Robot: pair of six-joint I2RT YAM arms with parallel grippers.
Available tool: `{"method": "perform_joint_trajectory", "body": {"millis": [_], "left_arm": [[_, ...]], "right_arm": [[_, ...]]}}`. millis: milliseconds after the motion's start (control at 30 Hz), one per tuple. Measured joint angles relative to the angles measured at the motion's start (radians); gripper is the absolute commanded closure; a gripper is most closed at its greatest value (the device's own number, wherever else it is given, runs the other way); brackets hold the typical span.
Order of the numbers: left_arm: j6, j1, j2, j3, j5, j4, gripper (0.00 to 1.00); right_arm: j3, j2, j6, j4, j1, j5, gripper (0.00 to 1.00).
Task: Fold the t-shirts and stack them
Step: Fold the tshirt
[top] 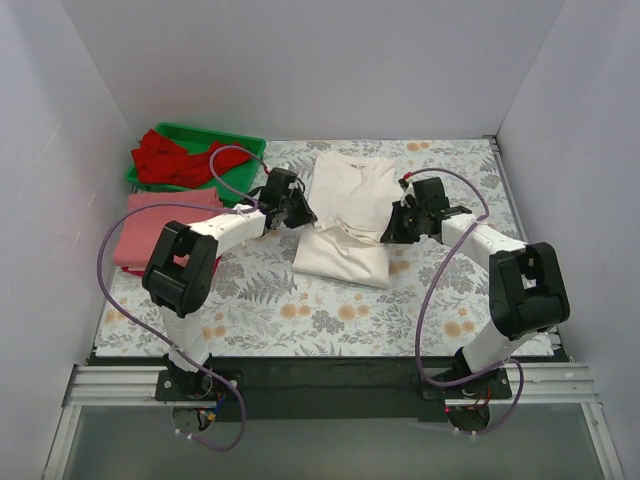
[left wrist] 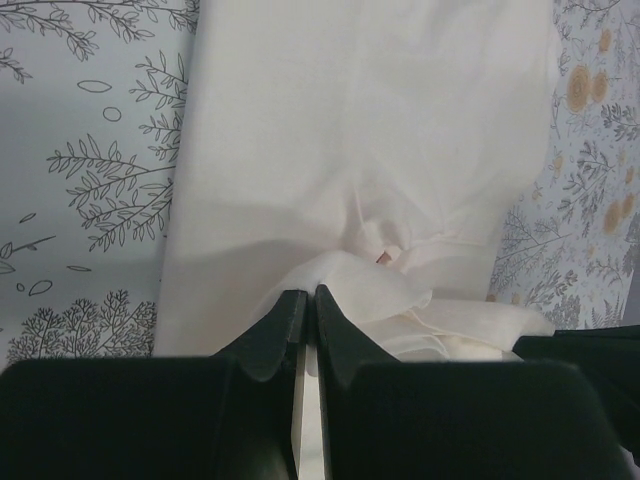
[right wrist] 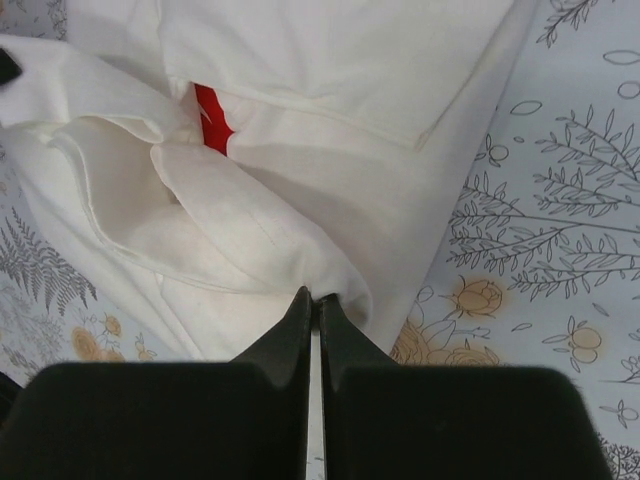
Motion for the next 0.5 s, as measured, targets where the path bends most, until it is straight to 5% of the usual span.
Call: {"method": "perform_joint_trajectory", "body": {"millis": [167,267,367,400,433,467,500], "left_arm": [[0.006,0.016,0.042,0.024,0.020,0.004,1.00],[0.012,0.029,0.068,0.040,0.032,0.004,0.92],[0.024,0.037,0.090,0.060,0.045,0.004,0.75],[0.029,0.040,0.098,0.070,0.050,0.001,0.65],[0.034,0.042,0.101,0.077,0.056,0.000,0.54],[0.039,0.043,0.103,0.085,0.063,-0.003,0.24],[0.047,0.045,0.103,0.091,0.068,-0.004,0.15]], "right_arm": [[0.038,0.053,-0.004,0.016,-0.019,-0.004,0.96],[0.061,0.095,-0.007,0.021,-0.035,-0.016,0.84],[0.069,0.116,-0.012,0.021,-0.047,-0.020,0.59],[0.070,0.117,-0.016,0.021,-0.052,-0.021,0.43],[0.072,0.117,-0.013,0.021,-0.056,-0.023,0.28],[0.076,0.117,-0.014,0.022,-0.058,-0.023,0.17],[0.079,0.115,-0.021,0.022,-0.061,-0.024,0.02]]}}
